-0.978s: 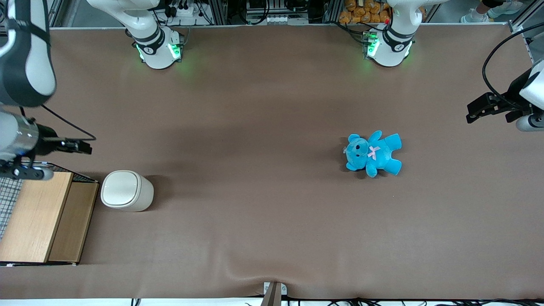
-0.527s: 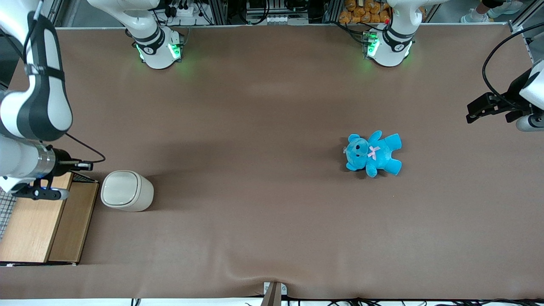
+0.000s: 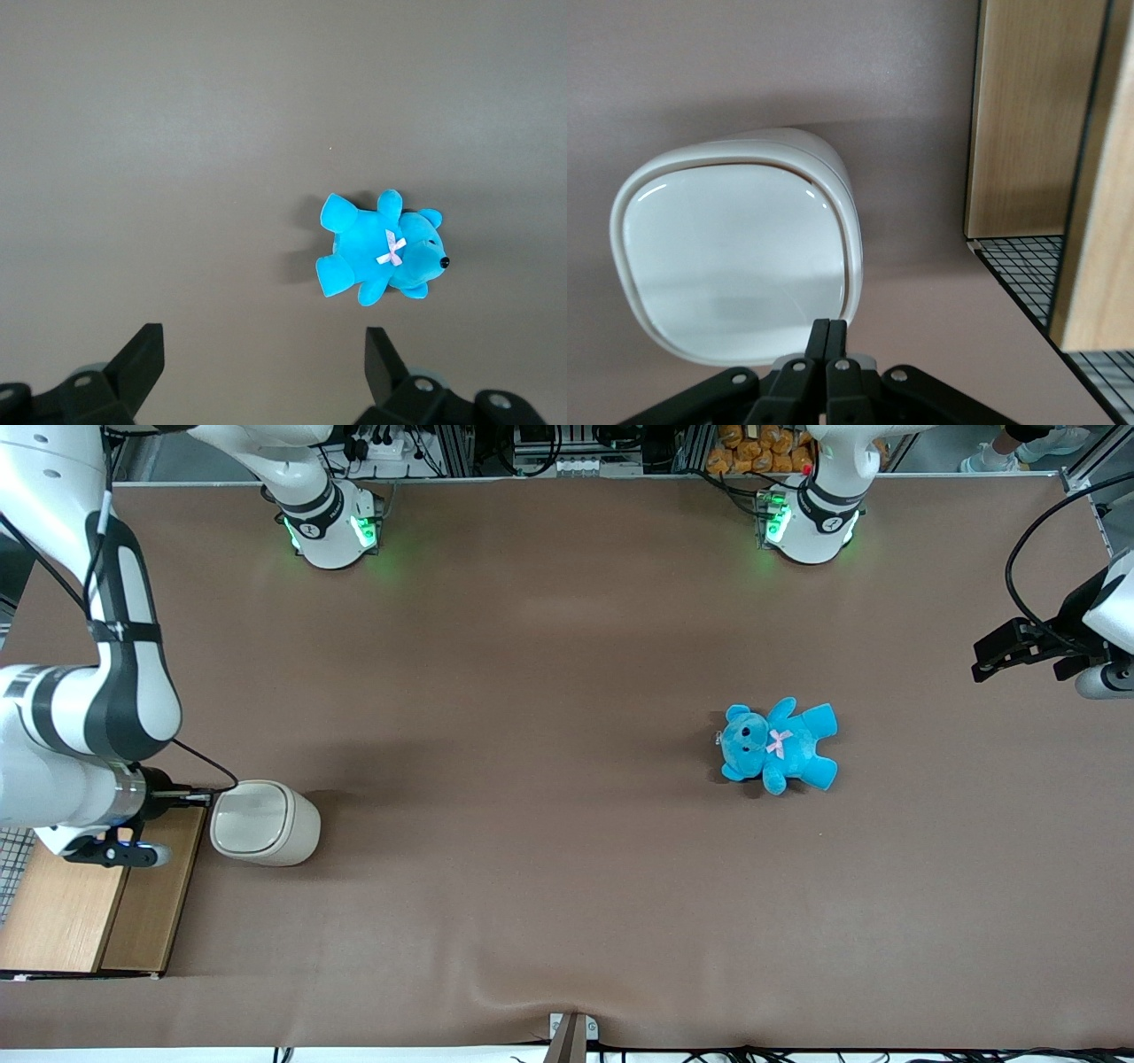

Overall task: Open trash can with right arm
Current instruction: 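Lower the right gripper onto the lid edge and press it, then lift the right gripper away, tipping the lid open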

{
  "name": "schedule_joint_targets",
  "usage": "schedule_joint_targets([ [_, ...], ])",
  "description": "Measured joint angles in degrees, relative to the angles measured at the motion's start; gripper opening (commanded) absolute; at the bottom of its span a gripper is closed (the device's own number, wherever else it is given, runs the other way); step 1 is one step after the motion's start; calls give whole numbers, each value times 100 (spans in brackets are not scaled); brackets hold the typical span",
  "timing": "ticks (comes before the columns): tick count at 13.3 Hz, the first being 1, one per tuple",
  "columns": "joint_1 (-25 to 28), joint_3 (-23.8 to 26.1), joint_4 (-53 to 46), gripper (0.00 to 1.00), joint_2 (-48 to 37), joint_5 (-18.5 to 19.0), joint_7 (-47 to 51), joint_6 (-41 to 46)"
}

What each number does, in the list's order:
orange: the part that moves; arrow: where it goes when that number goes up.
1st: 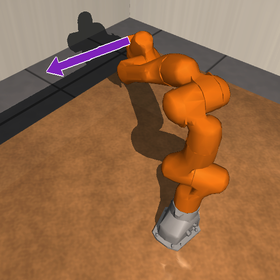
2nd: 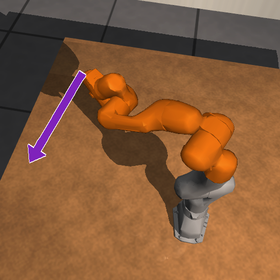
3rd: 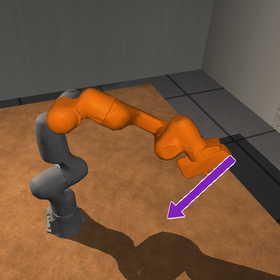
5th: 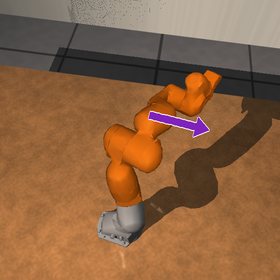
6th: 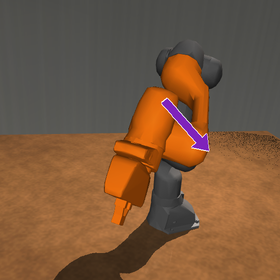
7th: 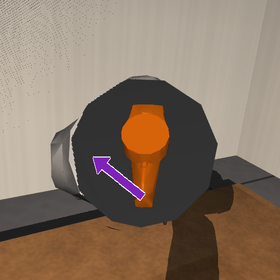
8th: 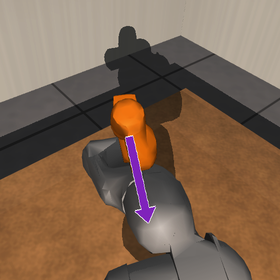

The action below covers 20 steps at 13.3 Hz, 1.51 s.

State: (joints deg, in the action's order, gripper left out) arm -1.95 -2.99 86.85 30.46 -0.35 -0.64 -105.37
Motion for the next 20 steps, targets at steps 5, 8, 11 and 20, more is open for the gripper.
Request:
schedule_joint_targets([
  [5, 8, 9, 0, 0, 182, 0, -99, -241],
  [8, 18, 24, -2, 0, 244, 0, -124, -269],
  [11, 16, 23, -6, 0, 266, 0, -132, -267],
  [20, 17, 22, -63, 0, 273, 0, -138, -253],
])
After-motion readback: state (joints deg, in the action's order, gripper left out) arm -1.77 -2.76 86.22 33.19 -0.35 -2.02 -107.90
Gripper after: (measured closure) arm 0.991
